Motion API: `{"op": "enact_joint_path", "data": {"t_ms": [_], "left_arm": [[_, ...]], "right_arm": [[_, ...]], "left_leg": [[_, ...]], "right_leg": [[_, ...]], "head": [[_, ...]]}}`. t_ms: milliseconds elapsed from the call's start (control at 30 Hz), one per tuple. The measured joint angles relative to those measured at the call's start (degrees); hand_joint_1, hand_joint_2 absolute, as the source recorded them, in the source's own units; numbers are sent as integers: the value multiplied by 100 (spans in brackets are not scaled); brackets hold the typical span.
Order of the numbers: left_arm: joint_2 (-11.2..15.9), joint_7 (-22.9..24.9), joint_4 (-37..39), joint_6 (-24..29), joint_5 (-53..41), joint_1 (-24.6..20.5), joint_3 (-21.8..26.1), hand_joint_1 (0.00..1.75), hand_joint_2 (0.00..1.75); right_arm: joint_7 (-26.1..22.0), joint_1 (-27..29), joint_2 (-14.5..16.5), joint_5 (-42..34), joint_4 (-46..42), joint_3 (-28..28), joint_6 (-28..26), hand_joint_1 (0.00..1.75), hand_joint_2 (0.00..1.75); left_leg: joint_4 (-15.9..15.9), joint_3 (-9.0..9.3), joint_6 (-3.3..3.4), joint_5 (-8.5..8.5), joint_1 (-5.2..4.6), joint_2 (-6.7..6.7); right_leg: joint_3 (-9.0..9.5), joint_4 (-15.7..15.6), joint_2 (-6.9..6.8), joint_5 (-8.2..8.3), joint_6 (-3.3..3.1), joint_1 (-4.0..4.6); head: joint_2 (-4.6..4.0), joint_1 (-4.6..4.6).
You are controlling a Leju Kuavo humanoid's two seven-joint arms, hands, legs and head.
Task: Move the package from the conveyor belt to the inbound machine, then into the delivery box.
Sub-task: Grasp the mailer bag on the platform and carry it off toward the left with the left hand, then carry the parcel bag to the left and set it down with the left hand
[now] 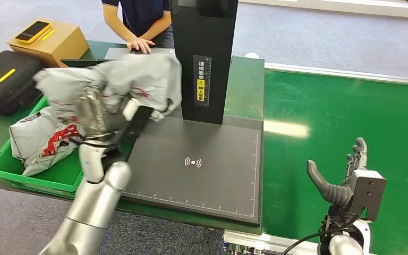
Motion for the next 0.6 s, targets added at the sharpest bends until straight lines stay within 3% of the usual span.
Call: {"op": "enact_joint_path", "data": {"t_ms": [167, 267, 367, 467, 600], "left_arm": [[21, -235, -1174, -4, -269, 108, 1195, 175, 175], [34, 3, -1504, -11, -630, -18, 1706, 175, 175], [180, 791, -1437, -24, -1125, -326, 2076, 175, 175], [567, 1848, -836, -196, -1554, -848, 2283, 175, 175], [1116, 2803, 406, -1353, -1796, -1553, 2340, 175, 175]], "right_arm": [[33, 110, 8, -96, -164, -44, -24, 0, 175], [41, 156, 10, -128, -212, -68, -52, 0, 175], [41, 187, 13, -138, -237, -74, -108, 0, 175], [42, 215, 13, -154, -265, -81, -177, 0, 175], [51, 232, 13, -182, -270, -93, -195, 0, 175]], "left_leg": [[0, -5, 0, 1, 1, -6], [3, -4, 1, 1, 1, -6], [5, -2, 1, 3, 1, -7], [6, 2, -1, 9, 1, -6], [5, 4, -6, 15, 4, -3]], "right_leg": [[1, 0, -7, -2, -3, 0], [4, -1, -7, -1, -1, -1], [6, -1, -8, 3, 0, 0], [8, 0, -7, 8, -1, 1], [7, 5, -5, 10, -4, 3]], "head": [[2, 2], [1, 4], [2, 4], [1, 2], [1, 3]]}}
